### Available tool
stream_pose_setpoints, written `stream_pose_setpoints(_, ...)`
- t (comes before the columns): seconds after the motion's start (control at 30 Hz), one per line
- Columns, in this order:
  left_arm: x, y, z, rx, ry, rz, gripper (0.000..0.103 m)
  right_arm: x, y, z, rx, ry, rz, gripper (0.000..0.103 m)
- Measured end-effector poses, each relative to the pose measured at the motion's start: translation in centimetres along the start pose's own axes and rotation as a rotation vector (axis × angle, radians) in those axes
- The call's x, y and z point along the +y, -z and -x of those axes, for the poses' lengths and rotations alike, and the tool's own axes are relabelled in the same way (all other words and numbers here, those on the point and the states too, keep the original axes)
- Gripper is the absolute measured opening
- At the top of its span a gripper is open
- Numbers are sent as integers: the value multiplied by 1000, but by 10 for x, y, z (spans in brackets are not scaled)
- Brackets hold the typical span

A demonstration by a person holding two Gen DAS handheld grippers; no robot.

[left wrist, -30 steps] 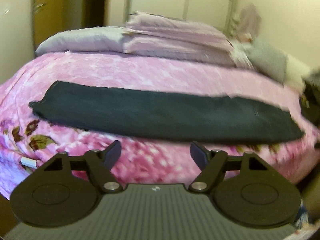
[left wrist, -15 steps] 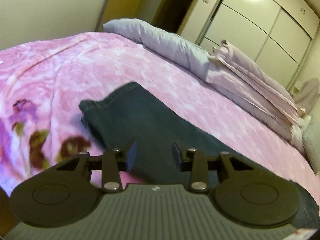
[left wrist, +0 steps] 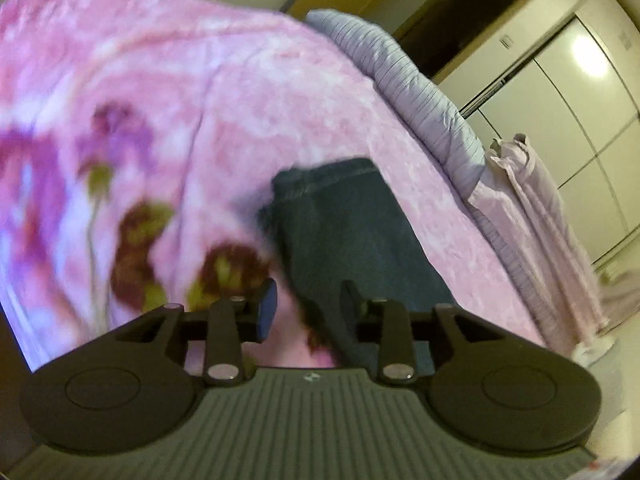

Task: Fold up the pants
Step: 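Grasp the jeans leg hems with the left gripper and lift them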

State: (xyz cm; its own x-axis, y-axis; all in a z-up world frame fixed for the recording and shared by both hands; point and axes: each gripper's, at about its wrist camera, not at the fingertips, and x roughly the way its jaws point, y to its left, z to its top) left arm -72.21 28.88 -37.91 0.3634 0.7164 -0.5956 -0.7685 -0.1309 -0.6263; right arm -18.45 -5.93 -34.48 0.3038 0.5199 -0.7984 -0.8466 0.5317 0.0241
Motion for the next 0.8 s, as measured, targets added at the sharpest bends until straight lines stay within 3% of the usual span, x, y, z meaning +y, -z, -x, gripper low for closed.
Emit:
stream_pose_setpoints(0.07, 6, 2, -5, -8, 12, 49, 29, 2, -1, -6, 11, -3, 4, 70)
stream_pose_setpoints(0.27, 1, -5, -22, -35, 22, 66, 29, 5, -7, -14, 15, -10, 15, 70)
stream_pose_setpoints(0.47, 15, -6, -29, -77, 104, 187, 29, -1, -8, -19, 20, -5, -6, 70)
stream_pose_setpoints(0.57, 17, -5, -29, -86, 110, 205, 21, -1, -10, -20, 18, -5, -6, 70)
stream_pose_setpoints(0.63, 5, -6, -31, -67, -4, 109, 8, -2, -10, -20, 13, -9, -9, 70)
stream_pose_setpoints(0.73, -34, 0, -30, -102, -137, -144, 5, -5, -11, -19, 3, -11, -18, 70)
stream_pose_setpoints(0.8, -56, 3, -31, -128, -160, -230, 3, -9, -11, -16, -8, -14, -24, 70)
